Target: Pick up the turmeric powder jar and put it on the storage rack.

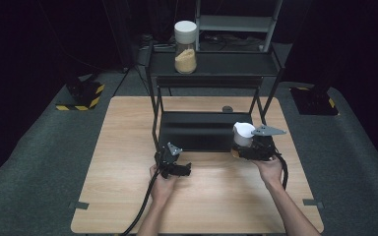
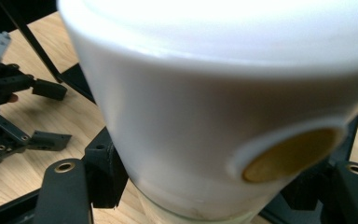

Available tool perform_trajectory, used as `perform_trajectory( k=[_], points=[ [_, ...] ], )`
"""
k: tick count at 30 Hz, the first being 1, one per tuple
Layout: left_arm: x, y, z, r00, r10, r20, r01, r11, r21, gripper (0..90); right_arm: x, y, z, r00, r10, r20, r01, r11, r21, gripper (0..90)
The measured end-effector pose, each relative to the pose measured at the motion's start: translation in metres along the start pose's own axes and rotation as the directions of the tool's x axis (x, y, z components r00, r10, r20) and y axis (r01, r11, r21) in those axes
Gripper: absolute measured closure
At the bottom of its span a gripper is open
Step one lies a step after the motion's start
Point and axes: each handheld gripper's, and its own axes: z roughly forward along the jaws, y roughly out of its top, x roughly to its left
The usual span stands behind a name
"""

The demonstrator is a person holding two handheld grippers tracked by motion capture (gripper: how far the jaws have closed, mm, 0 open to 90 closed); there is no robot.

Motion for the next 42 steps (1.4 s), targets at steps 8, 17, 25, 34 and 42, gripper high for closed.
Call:
perform_trajectory(
  k=[8,17,25,34,42],
  points=[
    [0.000,0.000,0.000,1.0000,0.000,0.000,0.000,1.0000,0.000,3.4,-0.001,0.023,-0.013,0.9993,-0.028,-0.024,0.027,0.999,-0.028,30.0],
    [0.000,0.000,0.000,1.0000,-0.001,0.000,0.001,1.0000,-0.001,3.4,-0.002,0.047,-0.024,0.9981,-0.046,-0.041,0.044,0.999,-0.031,30.0],
    [0.000,0.000,0.000,1.0000,-0.001,0.000,0.001,1.0000,-0.001,3.4,-0.006,0.064,-0.034,0.9966,-0.056,-0.060,0.052,0.997,-0.061,30.0],
    [0.000,0.000,0.000,1.0000,-0.001,0.000,0.001,1.0000,-0.001,3.4,-0.011,0.089,-0.050,0.9952,-0.062,-0.076,0.055,0.994,-0.094,30.0],
    [0.000,0.000,0.000,1.0000,-0.002,0.000,0.002,1.0000,-0.002,3.4,-0.011,0.116,-0.067,0.9932,-0.074,-0.090,0.063,0.991,-0.118,30.0]
  ],
)
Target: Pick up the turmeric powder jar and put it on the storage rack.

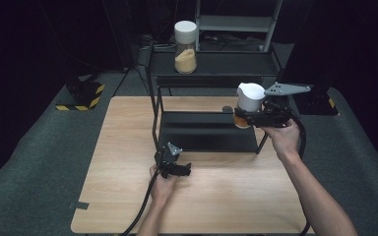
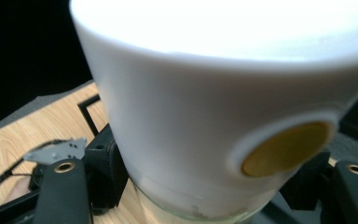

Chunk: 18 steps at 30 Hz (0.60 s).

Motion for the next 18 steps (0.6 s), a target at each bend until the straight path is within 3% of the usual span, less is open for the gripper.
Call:
perform_trajectory(
  k=[18],
  points=[
    [0.000,0.000,0.000,1.0000,0.002,-0.002,-0.002,1.0000,0.000,3.4,-0.014,0.063,-0.021,0.9994,0.018,-0.028,-0.019,0.999,-0.027,30.0]
  ],
)
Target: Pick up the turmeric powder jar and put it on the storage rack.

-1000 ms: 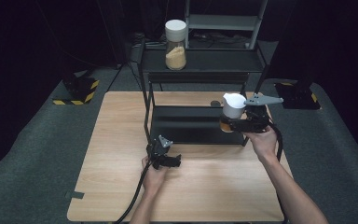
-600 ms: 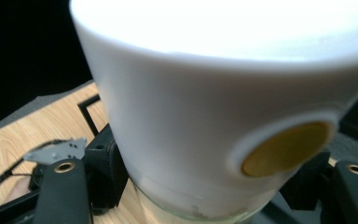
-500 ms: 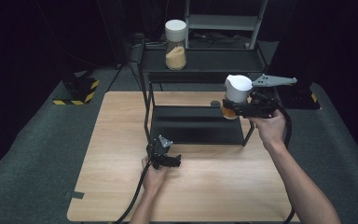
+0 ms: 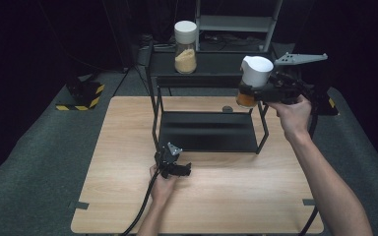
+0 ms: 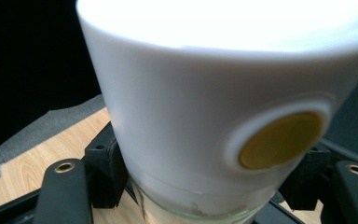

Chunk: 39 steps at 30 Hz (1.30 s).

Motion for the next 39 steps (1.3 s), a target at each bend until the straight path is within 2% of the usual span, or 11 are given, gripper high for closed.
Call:
perform_trajectory(
  k=[4,14,26,32,39],
  points=[
    [0.000,0.000,0.000,1.0000,0.000,0.001,0.000,1.0000,0.001,3.4,-0.004,0.012,0.000,0.9999,0.013,-0.007,-0.013,1.000,-0.003,30.0],
    [0.000,0.000,0.000,1.0000,0.000,0.001,0.000,1.0000,0.001,3.4,-0.008,0.038,0.007,0.9991,0.040,0.017,-0.040,0.999,0.000,30.0],
    [0.000,0.000,0.000,1.0000,0.001,0.001,-0.001,1.0000,0.002,3.4,-0.008,0.065,0.025,0.9940,0.068,0.085,-0.069,0.998,0.006,30.1],
    [0.000,0.000,0.000,1.0000,-0.001,0.002,0.001,1.0000,0.002,3.4,-0.008,0.073,0.037,0.9884,0.092,0.121,-0.093,0.996,0.002,30.1],
    [0.000,0.000,0.000,1.0000,-0.001,0.002,0.001,1.0000,0.001,3.4,-0.005,0.082,0.060,0.9793,0.102,0.175,-0.107,0.994,0.019,30.0]
  ],
)
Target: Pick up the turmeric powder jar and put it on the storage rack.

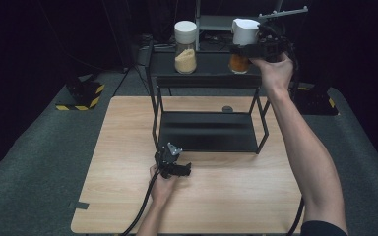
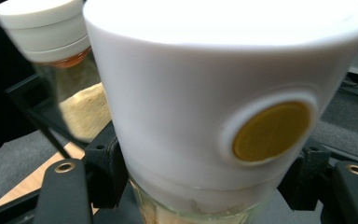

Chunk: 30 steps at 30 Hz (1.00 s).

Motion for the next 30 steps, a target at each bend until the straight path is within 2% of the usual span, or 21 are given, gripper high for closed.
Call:
perform_trajectory(
  k=[12,30],
  points=[
    [0.000,0.000,0.000,1.0000,0.000,0.000,0.000,1.0000,-0.001,3.4,0.005,0.004,0.030,0.9980,0.025,0.057,-0.026,1.000,0.017,30.0],
    [0.000,0.000,0.000,1.0000,-0.001,0.000,0.001,1.0000,-0.001,3.4,0.007,0.000,0.043,0.9966,0.018,0.081,-0.020,1.000,0.019,30.0]
  ],
)
